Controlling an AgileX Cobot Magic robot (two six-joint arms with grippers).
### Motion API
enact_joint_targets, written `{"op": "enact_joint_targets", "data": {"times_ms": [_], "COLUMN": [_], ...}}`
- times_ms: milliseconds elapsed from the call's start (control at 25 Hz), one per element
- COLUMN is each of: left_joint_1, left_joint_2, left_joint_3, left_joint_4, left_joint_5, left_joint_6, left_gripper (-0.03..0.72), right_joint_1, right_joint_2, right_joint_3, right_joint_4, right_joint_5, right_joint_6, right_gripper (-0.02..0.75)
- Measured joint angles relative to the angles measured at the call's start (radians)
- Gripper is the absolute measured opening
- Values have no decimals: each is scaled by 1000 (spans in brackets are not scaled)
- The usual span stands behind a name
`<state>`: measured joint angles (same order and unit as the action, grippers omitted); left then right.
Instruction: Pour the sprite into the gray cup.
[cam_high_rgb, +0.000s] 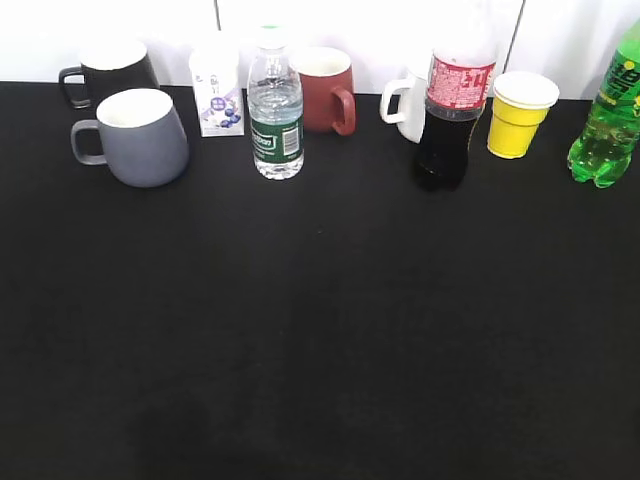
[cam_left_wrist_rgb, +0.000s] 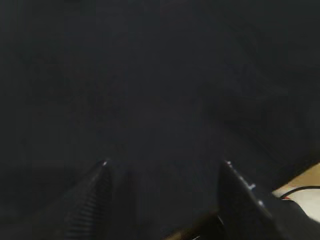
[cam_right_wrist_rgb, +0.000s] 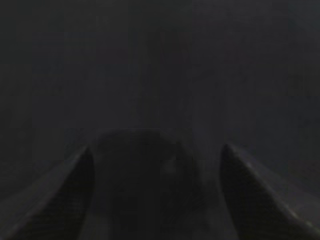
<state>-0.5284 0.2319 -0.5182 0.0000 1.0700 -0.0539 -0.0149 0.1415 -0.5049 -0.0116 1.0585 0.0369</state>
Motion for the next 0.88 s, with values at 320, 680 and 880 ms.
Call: {"op": "enact_joint_targets", "data": {"times_ms": [320, 680, 880], "left_joint_1": [0, 358, 518], "left_joint_2": [0, -111, -238], "left_joint_3": [2, 2, 2], "left_joint_4": [0, 0, 0], "left_joint_5": [-6, -8, -8], "left_joint_6": [0, 0, 0], "left_gripper": [495, 495, 495], "right_joint_1": [0, -45, -47], "right_joint_2": [2, -105, -147], "right_joint_3": [0, 0, 0], "right_joint_4": [0, 0, 0], "right_joint_5": [-17, -17, -17], "right_joint_6": [0, 0, 0], "right_gripper": [594, 593, 593]}}
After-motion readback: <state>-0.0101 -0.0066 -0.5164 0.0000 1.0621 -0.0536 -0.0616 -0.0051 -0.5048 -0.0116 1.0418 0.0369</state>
